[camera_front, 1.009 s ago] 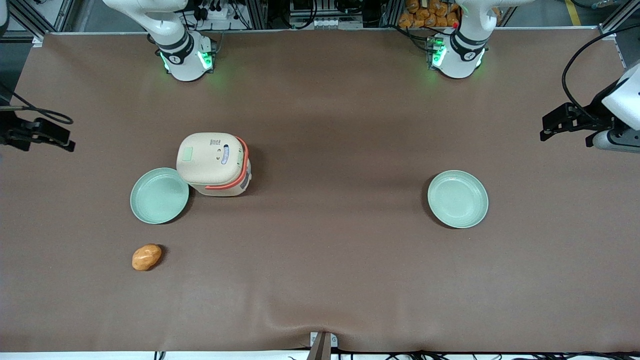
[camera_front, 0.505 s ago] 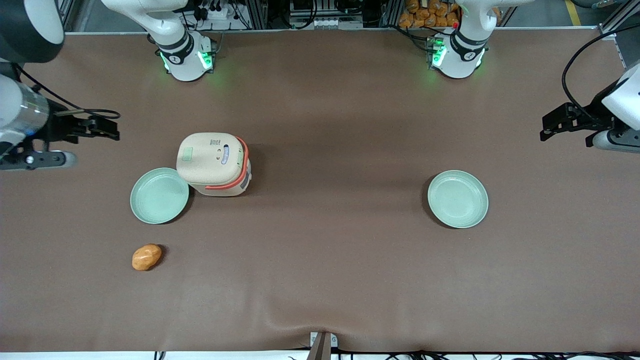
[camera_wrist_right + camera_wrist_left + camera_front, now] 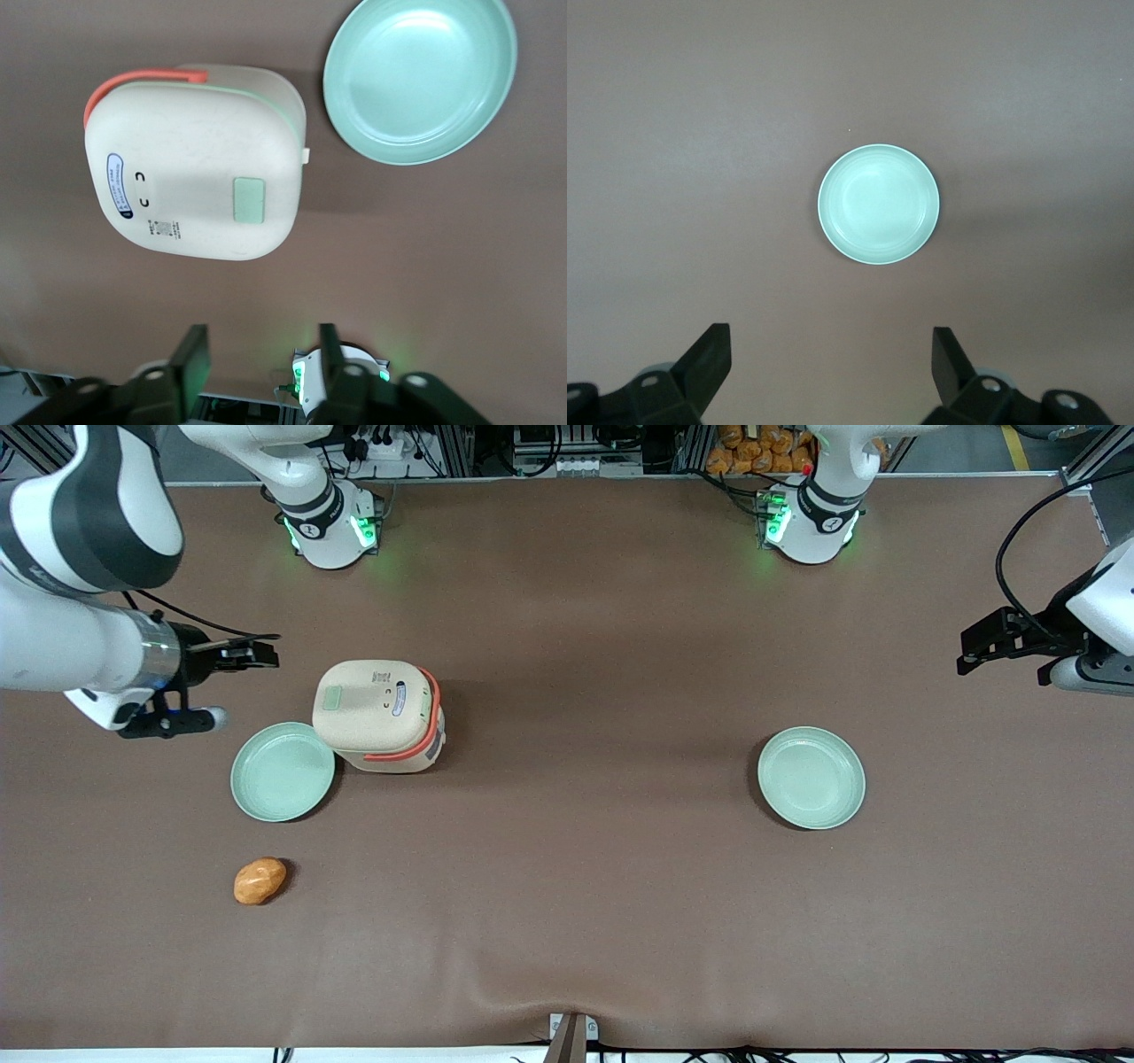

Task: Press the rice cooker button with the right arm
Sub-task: 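Move the right gripper toward the rice cooker's front button panel, then press the rice cooker's square button with the closed right gripper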

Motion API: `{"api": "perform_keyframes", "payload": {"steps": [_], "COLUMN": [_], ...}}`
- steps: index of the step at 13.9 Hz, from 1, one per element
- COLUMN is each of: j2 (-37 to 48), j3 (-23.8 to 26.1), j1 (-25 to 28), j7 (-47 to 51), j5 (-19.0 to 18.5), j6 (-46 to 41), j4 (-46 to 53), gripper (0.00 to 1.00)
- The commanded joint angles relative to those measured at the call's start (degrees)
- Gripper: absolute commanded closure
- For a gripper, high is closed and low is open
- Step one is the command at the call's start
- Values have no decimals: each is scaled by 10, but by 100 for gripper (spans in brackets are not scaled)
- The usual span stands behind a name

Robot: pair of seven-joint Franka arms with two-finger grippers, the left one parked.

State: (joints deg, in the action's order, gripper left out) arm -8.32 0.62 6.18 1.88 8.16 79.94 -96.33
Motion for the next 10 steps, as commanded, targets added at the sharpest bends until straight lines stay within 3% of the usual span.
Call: {"api": "perform_keyframes", "payload": {"steps": [1, 4, 10], "j2": [-17, -40, -88], "j3": [-2, -2, -2], "j1": [14, 27, 42], "j7": [11, 10, 10], "j5": [7, 7, 8], "j6": [4, -1, -1], "j4": [-9, -10, -18], "gripper": [93, 100, 100]}}
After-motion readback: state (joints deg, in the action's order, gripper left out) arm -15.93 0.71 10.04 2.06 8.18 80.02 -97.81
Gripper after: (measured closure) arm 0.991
